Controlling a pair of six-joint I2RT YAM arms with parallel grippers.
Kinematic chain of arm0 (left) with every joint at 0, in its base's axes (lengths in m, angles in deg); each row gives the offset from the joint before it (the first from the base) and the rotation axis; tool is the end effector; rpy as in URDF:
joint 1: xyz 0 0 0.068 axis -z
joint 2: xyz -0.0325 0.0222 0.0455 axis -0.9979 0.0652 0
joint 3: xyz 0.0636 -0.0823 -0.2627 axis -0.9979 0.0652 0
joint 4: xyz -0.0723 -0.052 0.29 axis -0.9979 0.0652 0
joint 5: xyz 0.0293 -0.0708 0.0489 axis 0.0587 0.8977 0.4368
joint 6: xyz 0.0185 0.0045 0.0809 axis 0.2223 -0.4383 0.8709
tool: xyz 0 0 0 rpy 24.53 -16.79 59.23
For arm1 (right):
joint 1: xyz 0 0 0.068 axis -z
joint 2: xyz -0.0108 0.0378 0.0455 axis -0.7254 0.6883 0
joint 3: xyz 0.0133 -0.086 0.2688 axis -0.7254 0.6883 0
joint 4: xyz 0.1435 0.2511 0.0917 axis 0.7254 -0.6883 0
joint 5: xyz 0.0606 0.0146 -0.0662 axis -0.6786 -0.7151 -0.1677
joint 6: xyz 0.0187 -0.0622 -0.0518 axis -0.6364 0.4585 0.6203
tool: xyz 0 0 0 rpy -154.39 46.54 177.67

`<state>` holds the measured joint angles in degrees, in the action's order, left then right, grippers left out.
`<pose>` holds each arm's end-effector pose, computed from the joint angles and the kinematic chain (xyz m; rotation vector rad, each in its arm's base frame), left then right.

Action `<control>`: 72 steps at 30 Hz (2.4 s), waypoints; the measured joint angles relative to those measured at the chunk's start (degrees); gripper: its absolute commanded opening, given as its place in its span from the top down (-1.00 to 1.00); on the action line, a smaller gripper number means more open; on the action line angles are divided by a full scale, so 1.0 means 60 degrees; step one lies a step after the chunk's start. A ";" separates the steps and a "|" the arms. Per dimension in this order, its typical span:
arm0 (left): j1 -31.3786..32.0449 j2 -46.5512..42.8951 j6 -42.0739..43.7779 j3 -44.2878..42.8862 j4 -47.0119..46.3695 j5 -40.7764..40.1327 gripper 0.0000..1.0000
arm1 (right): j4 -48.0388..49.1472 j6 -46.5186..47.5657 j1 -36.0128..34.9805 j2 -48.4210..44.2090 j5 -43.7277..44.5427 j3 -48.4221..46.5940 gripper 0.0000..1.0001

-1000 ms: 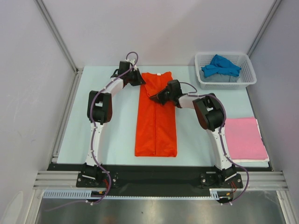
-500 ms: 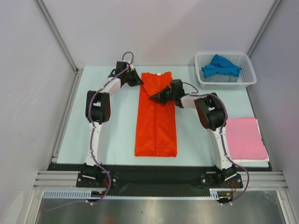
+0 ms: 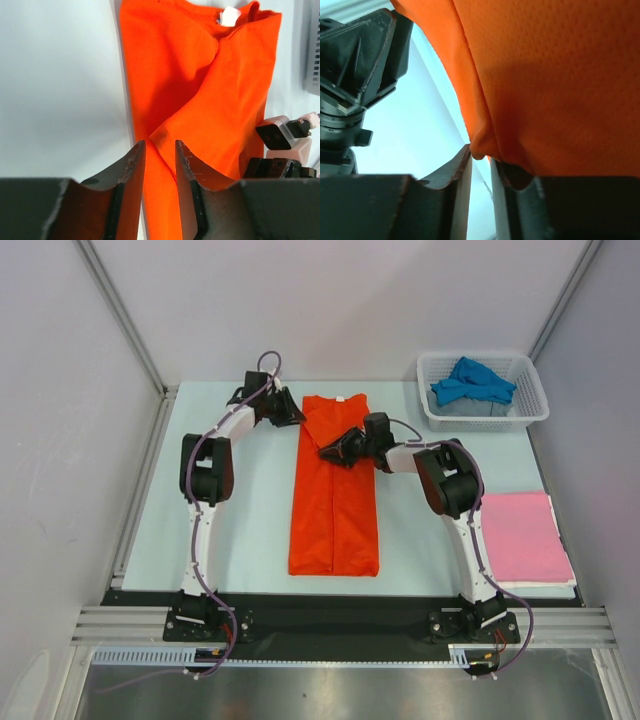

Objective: Fold and stack the t-shirts
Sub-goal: Fold the tshirt

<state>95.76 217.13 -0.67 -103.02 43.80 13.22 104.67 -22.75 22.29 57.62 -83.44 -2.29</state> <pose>0.6171 -0.1375 0.1165 -0.1101 2.3599 -0.8802 0.5036 0.2690 0.0538 0.7547 2.3765 1.5329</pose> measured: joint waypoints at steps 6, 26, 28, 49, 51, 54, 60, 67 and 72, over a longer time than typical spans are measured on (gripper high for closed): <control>0.0018 -0.0539 0.0328 0.0525 0.0127 -0.0328 0.34 | -0.1180 0.1585 0.0127 -0.0080 -0.0433 -0.0441 0.23; 0.0991 0.0845 -0.3359 0.0120 -0.4397 0.0754 0.95 | -0.2215 0.3741 0.0943 0.1610 -0.1228 -0.4962 0.94; 0.1005 0.1184 -0.3738 0.0109 -0.4244 0.0630 0.95 | -0.2277 0.3719 0.0936 0.1880 -0.1209 -0.4725 0.94; 0.0852 0.0685 -0.3075 -0.0998 -0.0878 0.0721 0.12 | -0.6087 0.6645 0.1515 -0.0350 -0.1767 -0.2787 0.14; 0.0852 -0.0146 -0.2656 -0.0699 -0.0379 0.0681 0.09 | -0.6845 0.7289 0.1581 -0.1475 -0.1705 -0.2069 0.10; 0.0878 -0.1880 -0.1978 0.0080 0.0219 0.0630 0.10 | -0.7664 0.8054 0.1610 -0.3552 -0.1756 -0.0408 0.07; 0.1155 -0.6229 -0.0754 0.3880 0.0718 0.0266 0.16 | -0.8185 0.8786 0.1362 -0.7184 -0.2124 0.3759 0.13; 0.2011 -0.9238 -0.0379 0.8994 0.0984 0.0372 0.26 | -0.7107 0.8440 0.0721 -0.8138 -0.2994 0.7231 0.68; 0.3759 -0.9785 -0.0987 1.1446 0.0342 0.0477 0.32 | -0.5621 0.7701 0.0539 -0.8058 -0.3625 0.8637 0.81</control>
<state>118.31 158.42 -6.59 -34.34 45.86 16.09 70.94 23.46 25.53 9.27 -105.18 49.53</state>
